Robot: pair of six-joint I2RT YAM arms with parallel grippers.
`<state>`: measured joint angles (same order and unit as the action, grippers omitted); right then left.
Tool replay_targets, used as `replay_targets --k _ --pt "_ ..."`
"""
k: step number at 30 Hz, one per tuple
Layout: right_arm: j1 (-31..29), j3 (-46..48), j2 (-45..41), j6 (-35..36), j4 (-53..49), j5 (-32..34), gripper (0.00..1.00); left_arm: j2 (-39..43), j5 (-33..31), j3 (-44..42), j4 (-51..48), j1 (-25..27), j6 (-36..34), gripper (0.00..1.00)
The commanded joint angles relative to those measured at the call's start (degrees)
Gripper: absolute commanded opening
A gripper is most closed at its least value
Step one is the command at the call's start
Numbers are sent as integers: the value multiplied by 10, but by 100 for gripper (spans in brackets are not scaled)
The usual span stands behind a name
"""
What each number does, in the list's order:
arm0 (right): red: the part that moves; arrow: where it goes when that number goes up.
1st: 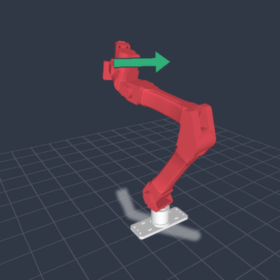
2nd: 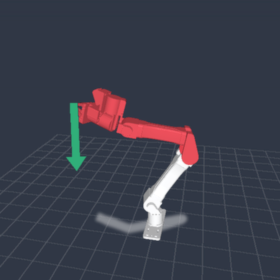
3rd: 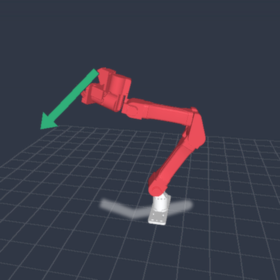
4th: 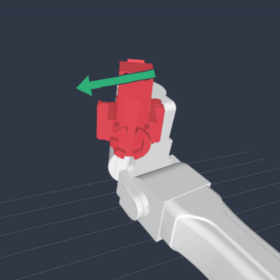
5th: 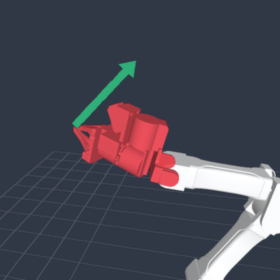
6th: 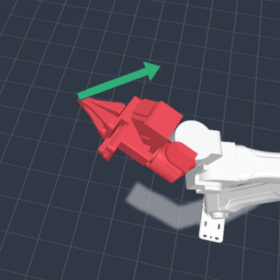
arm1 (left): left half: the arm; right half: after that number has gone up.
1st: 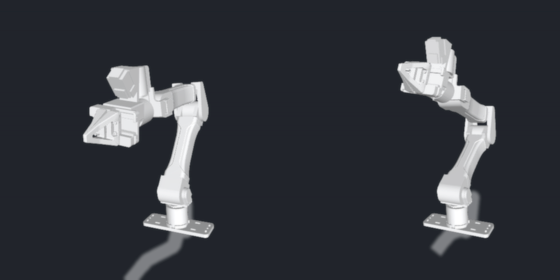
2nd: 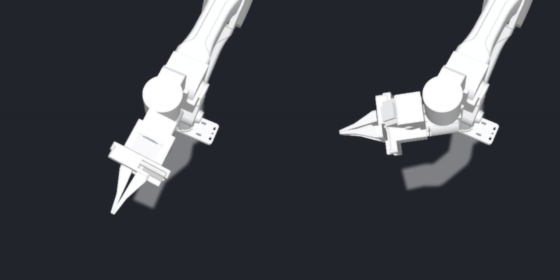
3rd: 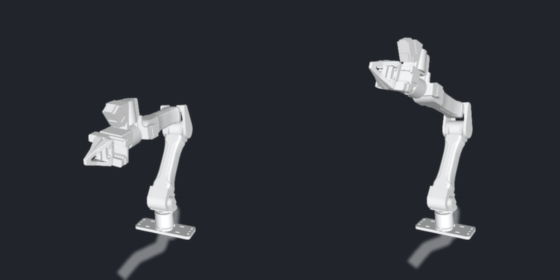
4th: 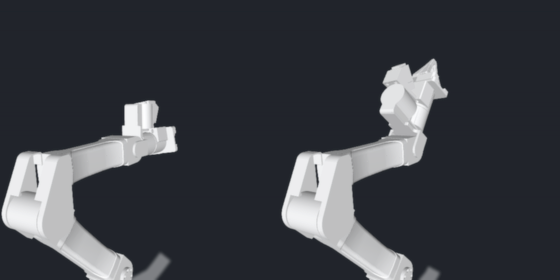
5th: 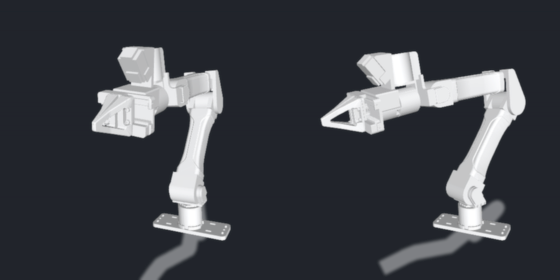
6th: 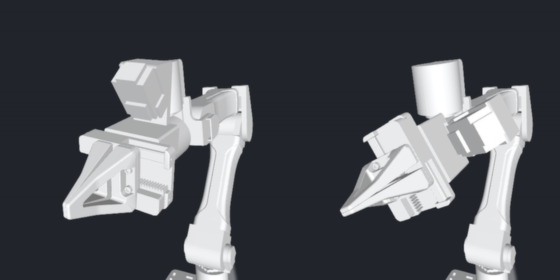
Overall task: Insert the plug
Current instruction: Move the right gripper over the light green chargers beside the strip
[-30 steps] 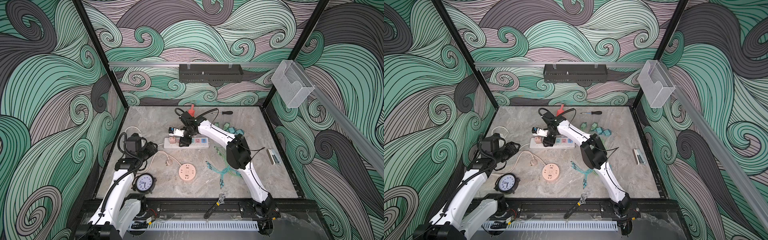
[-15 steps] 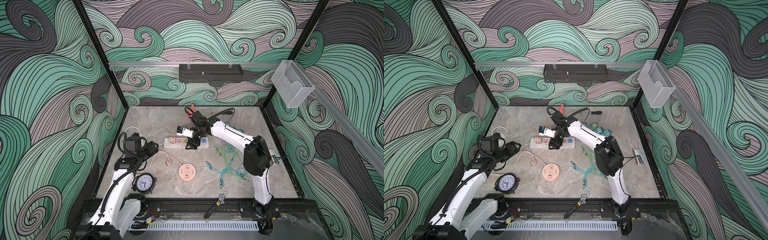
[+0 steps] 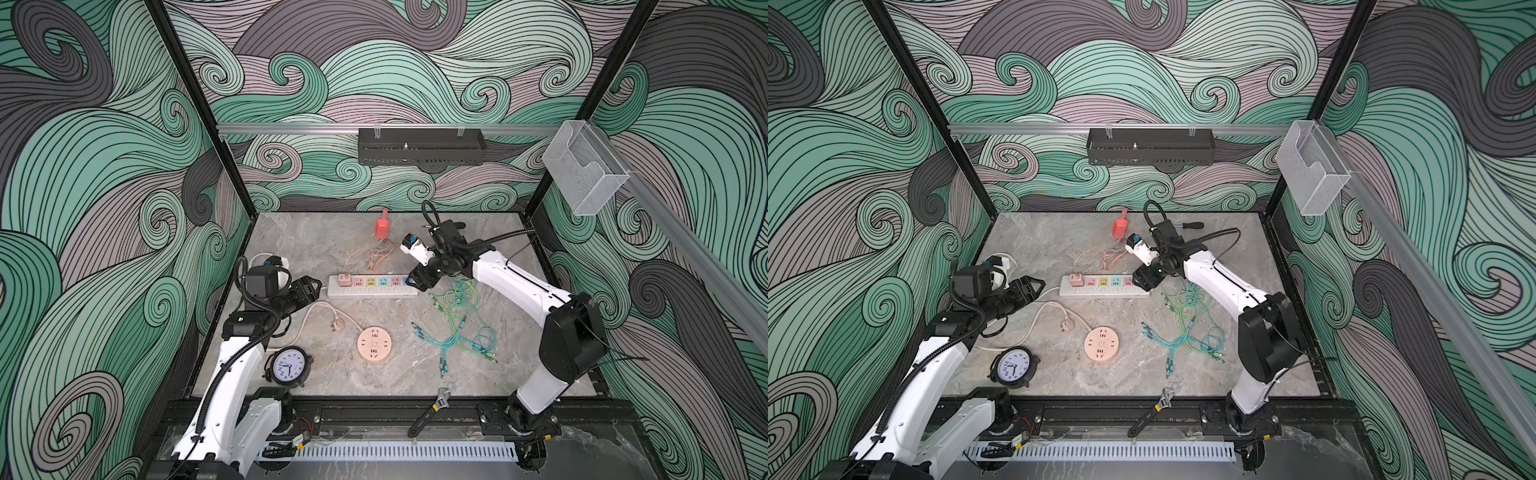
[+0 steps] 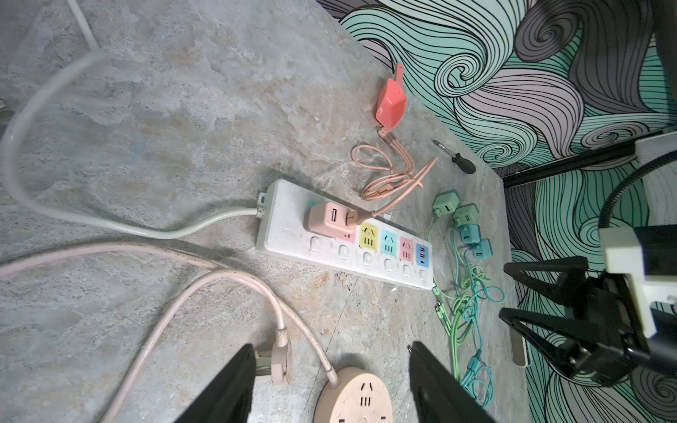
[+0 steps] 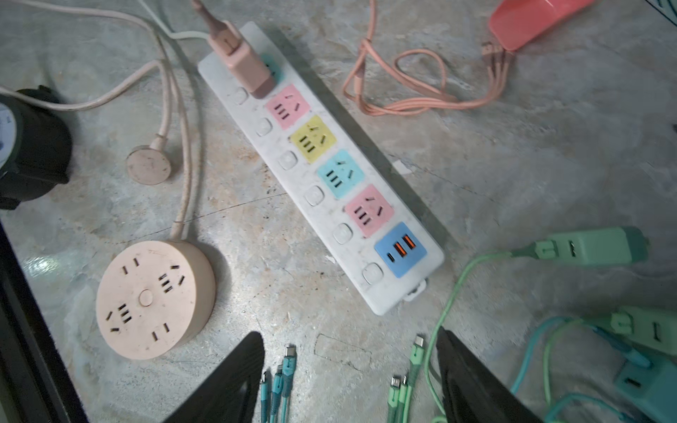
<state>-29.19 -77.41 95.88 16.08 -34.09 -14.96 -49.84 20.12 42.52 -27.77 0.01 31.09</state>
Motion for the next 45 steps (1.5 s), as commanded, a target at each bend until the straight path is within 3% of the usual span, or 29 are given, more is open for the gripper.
replay_targets --k 1,8,18,45 --pt "22 17 -28 -76 29 68 73 9 25 23 -26 -5 -20 69" --pt "76 44 -45 -159 45 148 70 13 44 31 -32 -5 -32 70" --pt "118 70 -57 -202 65 227 68 20 75 34 -34 -5 -38 70" --pt "128 -22 61 -224 75 182 61 55 113 32 -43 -6 -53 78"
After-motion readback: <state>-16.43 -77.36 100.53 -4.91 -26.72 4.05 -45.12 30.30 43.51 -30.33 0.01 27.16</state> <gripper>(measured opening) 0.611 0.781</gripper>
